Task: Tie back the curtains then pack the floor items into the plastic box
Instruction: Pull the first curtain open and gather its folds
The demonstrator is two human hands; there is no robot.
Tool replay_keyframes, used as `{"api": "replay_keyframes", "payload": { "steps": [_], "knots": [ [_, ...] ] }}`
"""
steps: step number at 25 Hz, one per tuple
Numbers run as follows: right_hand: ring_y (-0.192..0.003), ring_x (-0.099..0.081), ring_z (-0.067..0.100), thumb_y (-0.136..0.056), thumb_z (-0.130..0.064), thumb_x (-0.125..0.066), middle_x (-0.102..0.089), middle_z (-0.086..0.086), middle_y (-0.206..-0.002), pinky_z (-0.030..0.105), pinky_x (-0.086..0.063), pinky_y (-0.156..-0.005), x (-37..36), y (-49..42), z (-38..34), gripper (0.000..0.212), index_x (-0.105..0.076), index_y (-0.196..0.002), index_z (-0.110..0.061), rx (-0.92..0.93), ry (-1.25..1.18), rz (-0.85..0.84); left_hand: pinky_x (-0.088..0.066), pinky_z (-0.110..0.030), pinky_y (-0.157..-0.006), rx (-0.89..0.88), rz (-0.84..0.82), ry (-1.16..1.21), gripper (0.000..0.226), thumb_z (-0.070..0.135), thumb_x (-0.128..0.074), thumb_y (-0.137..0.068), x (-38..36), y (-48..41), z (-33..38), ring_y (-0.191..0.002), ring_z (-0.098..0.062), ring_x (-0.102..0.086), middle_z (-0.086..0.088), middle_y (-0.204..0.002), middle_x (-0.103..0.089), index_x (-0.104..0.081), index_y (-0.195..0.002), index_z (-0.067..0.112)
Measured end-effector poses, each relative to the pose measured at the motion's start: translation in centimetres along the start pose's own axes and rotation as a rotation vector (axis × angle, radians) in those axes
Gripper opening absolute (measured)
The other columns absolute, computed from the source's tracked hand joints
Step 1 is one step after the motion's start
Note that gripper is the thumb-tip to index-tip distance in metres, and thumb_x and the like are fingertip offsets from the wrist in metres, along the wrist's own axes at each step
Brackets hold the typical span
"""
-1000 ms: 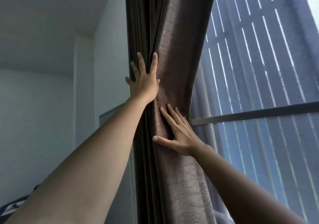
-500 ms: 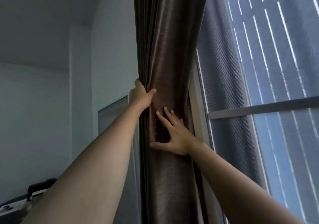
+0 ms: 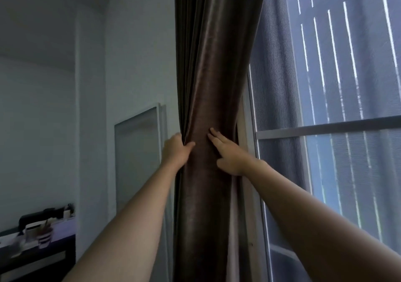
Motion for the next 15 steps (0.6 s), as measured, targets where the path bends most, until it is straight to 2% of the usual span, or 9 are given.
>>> {"api": "replay_keyframes", "payload": {
  "steps": [4, 6, 8, 9, 11, 13, 15],
  "knots": [
    [-0.146, -0.008, 0.017, -0.085, -0.005, -0.046, 0.007, -0.006, -0.159, 0.026, -0.015, -0.117, 1.0, 1.0, -0.3, 0.079, -0.006, -0.151, -0.016, -0.049, 0.040, -0.059, -0.039, -0.025, -0.074, -0.025, 0.000, -0.026, 0.039, 0.024, -0.063, -0.088, 0.3, 1.4, -0.2, -0.106, -0.033, -0.059, -0.020, -0.116, -0.063, -0.053, -0.117, 0.000],
    [-0.146, -0.013, 0.020, -0.084, -0.004, -0.046, 0.004, -0.004, -0.160, 0.029, -0.019, -0.117, 1.8, 1.8, -0.7, 0.079, -0.007, -0.151, -0.018, -0.065, 0.060, -0.059, -0.043, -0.033, -0.087, -0.070, 0.038, -0.012, 0.066, 0.024, -0.068, -0.084, 0.8, 2.0, 0.4, -0.118, -0.034, -0.053, -0.019, -0.133, -0.052, -0.033, -0.137, 0.005],
    [-0.145, -0.016, 0.022, -0.082, -0.004, -0.046, 0.000, -0.001, -0.160, 0.032, -0.022, -0.117, 3.1, 3.2, -1.2, 0.080, -0.008, -0.151, -0.019, -0.061, 0.077, -0.017, -0.033, -0.039, -0.107, -0.190, 0.133, -0.028, 0.096, 0.024, -0.072, -0.080, 1.5, 3.4, 1.4, -0.137, -0.031, -0.033, -0.017, -0.152, -0.027, -0.007, -0.149, 0.010],
    [-0.145, -0.017, 0.023, -0.082, -0.005, -0.046, -0.001, -0.001, -0.160, 0.033, -0.023, -0.116, 3.8, 4.0, -1.4, 0.080, -0.010, -0.151, -0.019, -0.058, 0.095, 0.018, -0.027, -0.043, -0.111, -0.271, 0.195, -0.100, 0.103, 0.027, -0.073, -0.079, 1.8, 4.1, 2.1, -0.143, -0.030, -0.022, -0.016, -0.156, -0.015, 0.000, -0.150, 0.010],
    [-0.144, -0.018, 0.024, -0.081, -0.010, -0.049, -0.002, 0.000, -0.160, 0.033, -0.019, -0.117, 6.0, 5.9, -1.6, 0.080, -0.011, -0.151, -0.019, -0.048, 0.228, 0.105, -0.021, -0.049, -0.114, -0.387, 0.259, -0.222, 0.105, 0.033, -0.071, -0.079, 2.1, 5.2, 4.2, -0.146, -0.027, -0.009, -0.012, -0.159, -0.003, 0.005, -0.149, 0.010],
    [-0.145, -0.015, 0.022, -0.082, -0.017, -0.050, 0.000, 0.001, -0.160, 0.036, -0.011, -0.118, 8.9, 8.2, -1.7, 0.080, -0.010, -0.151, -0.019, -0.054, 0.399, 0.188, -0.014, -0.051, -0.115, -0.406, 0.263, -0.224, 0.105, 0.035, -0.069, -0.081, 2.3, 6.1, 7.5, -0.147, -0.025, -0.002, -0.010, -0.159, 0.003, 0.008, -0.148, 0.010],
    [-0.146, -0.009, 0.021, -0.085, -0.019, -0.047, 0.001, 0.002, -0.160, 0.038, -0.006, -0.119, 12.3, 10.8, -1.6, 0.076, -0.009, -0.151, -0.020, -0.080, 0.451, 0.281, -0.008, -0.050, -0.116, -0.404, 0.271, -0.216, 0.103, 0.033, -0.067, -0.083, 2.7, 6.9, 11.3, -0.147, -0.026, 0.002, -0.011, -0.159, 0.005, 0.010, -0.148, 0.008]
  ]
}}
Point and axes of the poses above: each hand's wrist, its own y-axis away from the middle knuckle, its own x-axis out of the back of the hand, z = x × y, the point moved 4 cm from there along -y, towards the middle knuckle
